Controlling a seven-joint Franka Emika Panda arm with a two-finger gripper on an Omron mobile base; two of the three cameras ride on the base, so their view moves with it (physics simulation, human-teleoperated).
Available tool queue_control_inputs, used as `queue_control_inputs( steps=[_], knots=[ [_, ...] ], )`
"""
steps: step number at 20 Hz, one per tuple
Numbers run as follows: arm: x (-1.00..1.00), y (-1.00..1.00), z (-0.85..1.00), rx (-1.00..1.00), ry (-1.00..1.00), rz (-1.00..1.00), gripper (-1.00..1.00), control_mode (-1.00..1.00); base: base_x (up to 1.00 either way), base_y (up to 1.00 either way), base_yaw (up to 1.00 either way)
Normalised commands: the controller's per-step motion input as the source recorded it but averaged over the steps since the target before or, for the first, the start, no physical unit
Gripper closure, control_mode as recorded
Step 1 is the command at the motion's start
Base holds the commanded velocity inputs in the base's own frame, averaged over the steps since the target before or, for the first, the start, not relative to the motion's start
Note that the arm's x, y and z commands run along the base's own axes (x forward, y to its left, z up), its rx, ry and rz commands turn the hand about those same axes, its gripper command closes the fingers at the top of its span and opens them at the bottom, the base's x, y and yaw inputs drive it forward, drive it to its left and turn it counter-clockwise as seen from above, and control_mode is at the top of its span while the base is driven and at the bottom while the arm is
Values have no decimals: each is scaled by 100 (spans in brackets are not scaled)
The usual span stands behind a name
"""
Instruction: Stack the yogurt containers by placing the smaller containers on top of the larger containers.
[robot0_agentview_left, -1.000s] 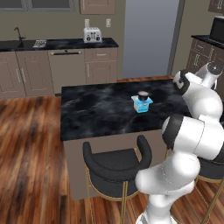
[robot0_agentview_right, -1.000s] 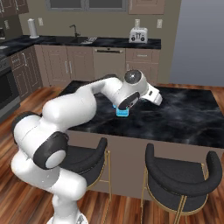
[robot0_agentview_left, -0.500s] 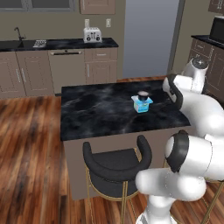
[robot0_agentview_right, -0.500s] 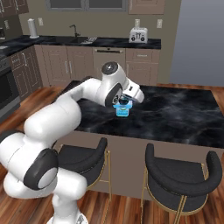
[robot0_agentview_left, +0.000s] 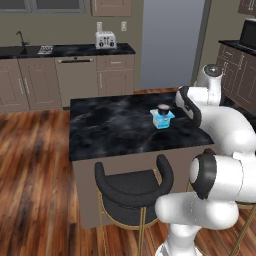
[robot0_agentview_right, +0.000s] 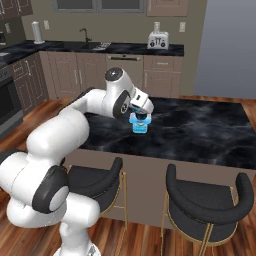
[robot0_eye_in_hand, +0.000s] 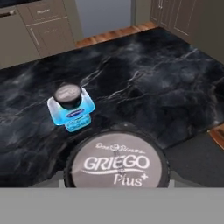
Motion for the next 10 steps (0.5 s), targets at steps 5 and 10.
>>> queue_control_inputs(
  steps=[5,10],
  knots=[
    [36,21,0,0,0,6,100,-100,0,0,0],
    [21,24,-8,0,0,6,100,-100,0,0,0]
  ],
)
